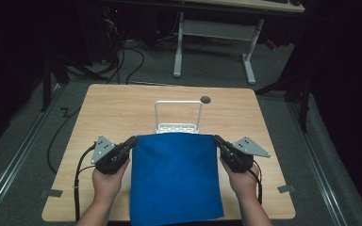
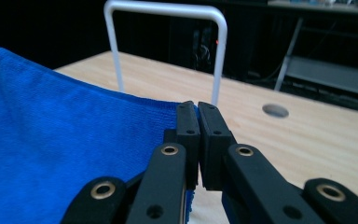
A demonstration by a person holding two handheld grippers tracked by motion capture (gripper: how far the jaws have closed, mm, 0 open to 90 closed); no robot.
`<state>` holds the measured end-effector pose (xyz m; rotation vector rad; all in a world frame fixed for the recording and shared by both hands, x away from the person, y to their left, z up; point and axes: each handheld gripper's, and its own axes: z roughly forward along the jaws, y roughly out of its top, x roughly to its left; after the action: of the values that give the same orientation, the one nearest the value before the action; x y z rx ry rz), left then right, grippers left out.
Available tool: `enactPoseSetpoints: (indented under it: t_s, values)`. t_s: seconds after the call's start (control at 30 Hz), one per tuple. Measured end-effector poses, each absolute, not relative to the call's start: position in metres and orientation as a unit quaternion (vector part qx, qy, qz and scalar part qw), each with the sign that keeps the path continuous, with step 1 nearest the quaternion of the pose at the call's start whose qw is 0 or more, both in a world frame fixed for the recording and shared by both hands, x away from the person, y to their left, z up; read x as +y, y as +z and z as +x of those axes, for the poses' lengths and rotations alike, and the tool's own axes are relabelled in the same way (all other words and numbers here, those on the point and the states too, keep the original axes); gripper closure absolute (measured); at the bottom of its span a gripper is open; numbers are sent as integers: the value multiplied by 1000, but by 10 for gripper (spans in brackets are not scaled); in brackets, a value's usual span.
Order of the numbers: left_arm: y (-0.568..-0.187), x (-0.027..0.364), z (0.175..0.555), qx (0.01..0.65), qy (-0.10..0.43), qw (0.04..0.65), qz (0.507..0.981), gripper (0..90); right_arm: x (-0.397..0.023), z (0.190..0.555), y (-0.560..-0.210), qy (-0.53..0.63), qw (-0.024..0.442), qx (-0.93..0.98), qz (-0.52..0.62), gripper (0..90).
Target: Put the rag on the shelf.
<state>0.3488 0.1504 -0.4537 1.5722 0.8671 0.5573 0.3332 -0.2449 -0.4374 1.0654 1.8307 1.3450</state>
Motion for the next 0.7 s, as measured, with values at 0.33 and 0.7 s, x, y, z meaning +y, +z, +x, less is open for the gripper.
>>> enactPoseSetpoints:
  t_s: [0.33, 0.7]
  values:
    - [-418, 151, 327, 331, 267, 629, 651, 879, -241, 313, -406, 548, 334, 670, 374, 886]
    - [-389, 150, 303, 291, 293, 657, 631, 879, -248, 287, -371, 588, 370, 633, 341, 887]
